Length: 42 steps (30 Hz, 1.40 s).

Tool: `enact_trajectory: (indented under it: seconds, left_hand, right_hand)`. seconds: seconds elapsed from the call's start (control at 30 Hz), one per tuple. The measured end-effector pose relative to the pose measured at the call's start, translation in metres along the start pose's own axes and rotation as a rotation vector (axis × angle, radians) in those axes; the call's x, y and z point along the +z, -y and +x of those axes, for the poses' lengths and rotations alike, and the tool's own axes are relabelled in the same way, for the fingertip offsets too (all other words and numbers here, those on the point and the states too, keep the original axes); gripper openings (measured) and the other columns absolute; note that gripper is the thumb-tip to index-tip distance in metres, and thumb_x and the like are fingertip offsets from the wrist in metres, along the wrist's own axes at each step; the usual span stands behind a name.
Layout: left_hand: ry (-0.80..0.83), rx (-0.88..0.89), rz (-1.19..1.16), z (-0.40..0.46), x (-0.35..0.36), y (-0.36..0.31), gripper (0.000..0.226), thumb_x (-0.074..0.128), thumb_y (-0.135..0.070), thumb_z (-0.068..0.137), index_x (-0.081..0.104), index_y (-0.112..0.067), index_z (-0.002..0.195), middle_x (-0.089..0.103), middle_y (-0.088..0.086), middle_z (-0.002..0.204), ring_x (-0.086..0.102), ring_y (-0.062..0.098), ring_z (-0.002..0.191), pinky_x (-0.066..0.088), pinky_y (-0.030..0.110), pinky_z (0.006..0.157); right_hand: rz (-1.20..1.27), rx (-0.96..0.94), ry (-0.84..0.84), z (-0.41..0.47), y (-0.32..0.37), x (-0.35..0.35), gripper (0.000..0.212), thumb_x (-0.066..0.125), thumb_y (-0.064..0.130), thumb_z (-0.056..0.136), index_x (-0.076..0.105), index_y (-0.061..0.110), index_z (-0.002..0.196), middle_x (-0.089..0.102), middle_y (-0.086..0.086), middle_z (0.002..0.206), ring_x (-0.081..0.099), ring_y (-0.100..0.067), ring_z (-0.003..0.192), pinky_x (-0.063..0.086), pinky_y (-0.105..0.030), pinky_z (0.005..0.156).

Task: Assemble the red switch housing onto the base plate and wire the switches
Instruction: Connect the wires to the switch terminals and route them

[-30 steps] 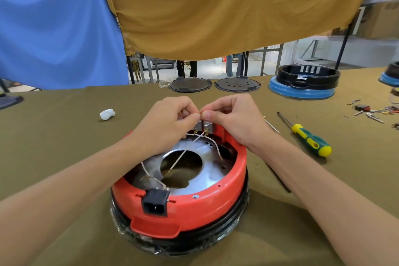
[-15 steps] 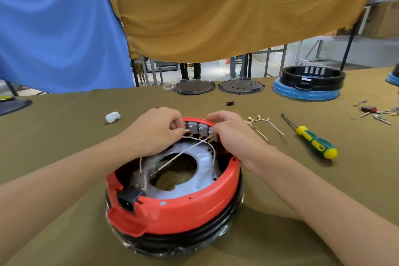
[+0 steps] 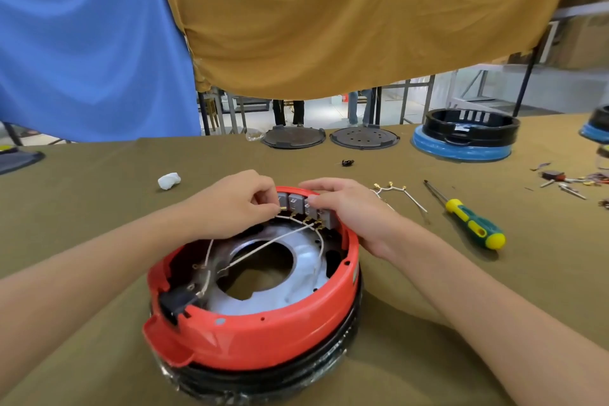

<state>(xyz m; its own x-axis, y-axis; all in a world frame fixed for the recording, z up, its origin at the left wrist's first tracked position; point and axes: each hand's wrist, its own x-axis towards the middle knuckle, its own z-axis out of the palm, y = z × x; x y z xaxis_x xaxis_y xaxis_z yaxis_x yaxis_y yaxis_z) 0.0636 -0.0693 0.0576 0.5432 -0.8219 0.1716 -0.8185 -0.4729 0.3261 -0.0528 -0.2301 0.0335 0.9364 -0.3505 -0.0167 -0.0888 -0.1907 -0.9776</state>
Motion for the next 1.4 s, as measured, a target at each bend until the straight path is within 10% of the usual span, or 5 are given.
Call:
enact_trajectory:
  seconds: [0.33, 0.43, 0.57, 1.13, 1.4]
  left_hand:
    - [0.053, 0.091, -0.041, 0.009, 0.007, -0.004, 0.014, 0.064, -0.022, 0.093, 0.064, -0.025, 0.079, 0.058, -0.026, 0.059, 0.051, -0.004, 0.056, 0.038, 0.015, 0.056]
    - [0.001, 0.103, -0.074, 0.009, 0.012, -0.006, 0.012, 0.064, -0.02, 0.092, 0.065, -0.023, 0.08, 0.058, -0.031, 0.061, 0.052, -0.006, 0.057, 0.04, 0.011, 0.058]
    - [-0.069, 0.112, -0.066, 0.004, 0.02, -0.005, 0.013, 0.067, -0.018, 0.089, 0.066, -0.024, 0.078, 0.058, -0.017, 0.063, 0.052, -0.005, 0.062, 0.039, 0.012, 0.059]
    - [-0.071, 0.099, -0.046, 0.014, 0.021, -0.019, 0.016, 0.067, -0.019, 0.088, 0.067, -0.025, 0.073, 0.064, -0.013, 0.071, 0.055, -0.006, 0.067, 0.041, 0.011, 0.059]
    - [-0.079, 0.073, -0.04, 0.013, 0.025, -0.015, 0.015, 0.069, -0.021, 0.086, 0.068, -0.026, 0.072, 0.067, -0.013, 0.074, 0.058, -0.003, 0.073, 0.044, 0.014, 0.061]
  right_hand:
    - [0.048, 0.014, -0.125, 0.001, -0.006, 0.005, 0.026, 0.056, 0.042, 0.096, 0.069, 0.021, 0.105, 0.076, 0.001, 0.091, 0.073, -0.014, 0.08, 0.053, -0.029, 0.068]
    - [0.038, -0.034, -0.085, 0.003, -0.008, 0.004, 0.023, 0.054, 0.03, 0.099, 0.068, 0.025, 0.117, 0.074, 0.002, 0.104, 0.071, -0.012, 0.09, 0.055, -0.029, 0.077]
    - [0.074, -0.006, -0.034, 0.003, -0.007, 0.002, 0.034, 0.052, 0.01, 0.095, 0.066, 0.024, 0.122, 0.069, 0.0, 0.09, 0.061, -0.004, 0.05, 0.044, -0.017, 0.046]
    - [0.109, -0.007, -0.052, 0.011, -0.014, 0.002, 0.034, 0.055, 0.011, 0.09, 0.068, 0.026, 0.117, 0.074, -0.006, 0.103, 0.071, -0.024, 0.086, 0.053, -0.032, 0.068]
    - [0.105, -0.018, -0.046, 0.01, -0.013, 0.002, 0.033, 0.053, 0.011, 0.092, 0.067, 0.024, 0.119, 0.071, -0.003, 0.093, 0.06, -0.008, 0.055, 0.044, -0.019, 0.049]
